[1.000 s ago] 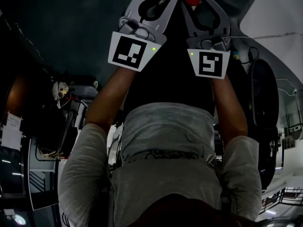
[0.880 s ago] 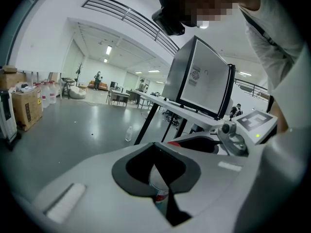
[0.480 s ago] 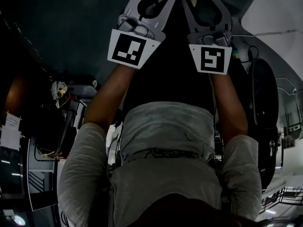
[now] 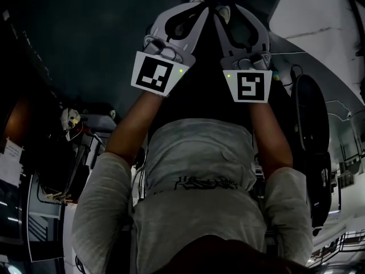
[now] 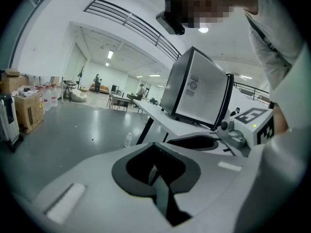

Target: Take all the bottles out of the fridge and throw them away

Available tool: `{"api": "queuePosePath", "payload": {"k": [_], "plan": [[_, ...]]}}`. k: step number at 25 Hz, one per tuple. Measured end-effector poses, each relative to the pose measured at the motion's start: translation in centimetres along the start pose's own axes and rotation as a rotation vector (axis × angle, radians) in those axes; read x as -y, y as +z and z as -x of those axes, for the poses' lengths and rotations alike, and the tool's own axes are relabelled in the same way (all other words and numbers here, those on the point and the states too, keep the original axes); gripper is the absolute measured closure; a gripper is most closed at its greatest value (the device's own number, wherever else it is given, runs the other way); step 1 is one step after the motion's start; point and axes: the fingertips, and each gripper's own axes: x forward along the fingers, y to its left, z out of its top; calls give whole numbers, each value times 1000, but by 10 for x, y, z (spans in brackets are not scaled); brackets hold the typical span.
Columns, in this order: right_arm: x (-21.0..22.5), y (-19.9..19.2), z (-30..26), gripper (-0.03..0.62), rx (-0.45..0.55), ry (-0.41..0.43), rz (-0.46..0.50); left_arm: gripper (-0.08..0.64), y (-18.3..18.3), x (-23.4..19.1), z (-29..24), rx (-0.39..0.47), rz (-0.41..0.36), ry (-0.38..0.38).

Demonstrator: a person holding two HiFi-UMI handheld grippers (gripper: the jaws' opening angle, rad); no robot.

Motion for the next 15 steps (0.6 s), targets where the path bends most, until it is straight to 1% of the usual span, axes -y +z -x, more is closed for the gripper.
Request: {"api": "queuePosePath", "payload": {"k": [7,11,15], "plan": [[19,55,21,471,34,-7,-4,551,42,19,15,24,-5,-2],[29,82,35,482,32,-10,0,551,74,27,21,52,-22,-4],[34,110,48,488,54,-14,2,551,104,37,27,75,-30,-5]]}}
